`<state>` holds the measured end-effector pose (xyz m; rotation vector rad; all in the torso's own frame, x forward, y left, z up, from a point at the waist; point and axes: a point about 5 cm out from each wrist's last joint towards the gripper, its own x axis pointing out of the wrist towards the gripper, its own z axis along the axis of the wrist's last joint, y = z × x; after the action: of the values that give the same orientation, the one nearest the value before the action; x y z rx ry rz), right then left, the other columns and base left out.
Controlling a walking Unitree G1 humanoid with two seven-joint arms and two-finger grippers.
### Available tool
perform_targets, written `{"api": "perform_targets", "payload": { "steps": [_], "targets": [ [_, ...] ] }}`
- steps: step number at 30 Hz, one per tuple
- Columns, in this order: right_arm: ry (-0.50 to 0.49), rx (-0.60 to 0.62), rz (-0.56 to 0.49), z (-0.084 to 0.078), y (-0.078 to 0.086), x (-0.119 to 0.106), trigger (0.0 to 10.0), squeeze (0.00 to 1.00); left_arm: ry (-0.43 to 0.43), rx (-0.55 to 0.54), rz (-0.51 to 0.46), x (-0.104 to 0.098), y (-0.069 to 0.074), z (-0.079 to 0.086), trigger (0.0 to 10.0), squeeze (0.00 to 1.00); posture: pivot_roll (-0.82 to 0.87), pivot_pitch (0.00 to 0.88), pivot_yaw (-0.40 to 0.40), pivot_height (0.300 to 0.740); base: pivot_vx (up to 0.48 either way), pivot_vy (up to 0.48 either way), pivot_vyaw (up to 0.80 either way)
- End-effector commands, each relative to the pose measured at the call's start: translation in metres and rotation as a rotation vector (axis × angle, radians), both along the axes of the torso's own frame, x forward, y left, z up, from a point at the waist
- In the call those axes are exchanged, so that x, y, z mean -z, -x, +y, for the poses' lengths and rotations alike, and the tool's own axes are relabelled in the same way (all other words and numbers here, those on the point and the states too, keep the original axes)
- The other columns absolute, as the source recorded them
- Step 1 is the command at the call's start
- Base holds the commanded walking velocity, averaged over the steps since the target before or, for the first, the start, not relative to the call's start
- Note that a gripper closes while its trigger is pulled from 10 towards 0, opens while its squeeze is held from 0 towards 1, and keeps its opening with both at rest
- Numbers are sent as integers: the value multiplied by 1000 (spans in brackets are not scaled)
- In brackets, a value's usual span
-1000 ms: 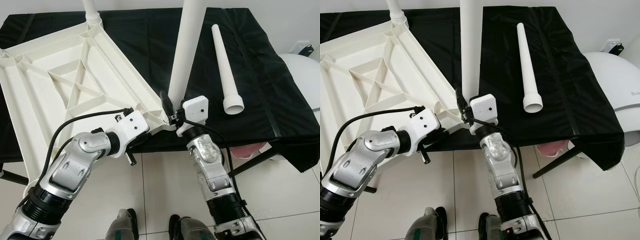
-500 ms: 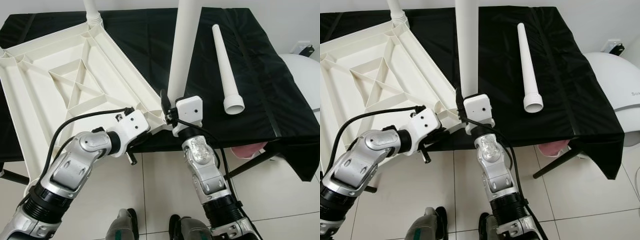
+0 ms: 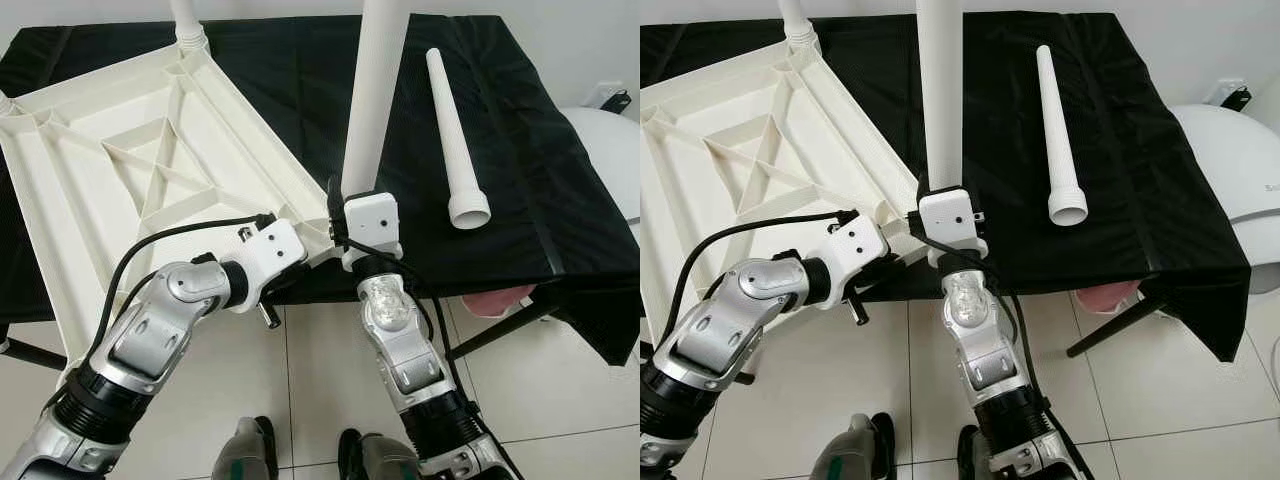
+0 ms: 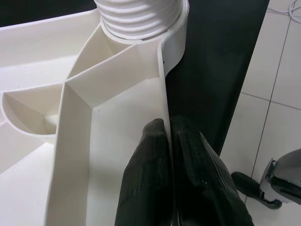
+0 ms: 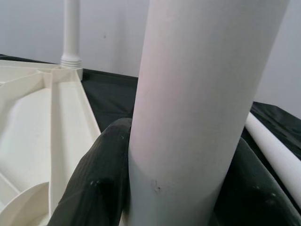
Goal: Building children table
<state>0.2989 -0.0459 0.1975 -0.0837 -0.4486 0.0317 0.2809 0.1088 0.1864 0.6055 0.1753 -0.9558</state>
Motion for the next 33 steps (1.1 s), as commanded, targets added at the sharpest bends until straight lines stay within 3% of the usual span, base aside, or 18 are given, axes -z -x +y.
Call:
{"api": "perform_targets", "payload": {
  "steps": [1,6,16,33],
  "targets": [
    [-48,385,193,-53,-11,34,10000,0,-50,-37,39,7,3,18,10000,0,-7,203,-11,740,0,0,0],
    [-89,432,246,-51,-12,41,10000,0,-50,-35,39,7,3,17,10000,0,-6,201,-11,740,0,0,0],
    [-91,483,228,-50,-10,40,10000,0,-50,-32,41,8,4,16,10000,0,-6,200,-13,740,0,0,0],
    [-80,401,167,-48,-7,40,10000,0,-50,-39,43,7,3,18,10000,0,-8,213,-7,740,0,0,0]
  ]
}}
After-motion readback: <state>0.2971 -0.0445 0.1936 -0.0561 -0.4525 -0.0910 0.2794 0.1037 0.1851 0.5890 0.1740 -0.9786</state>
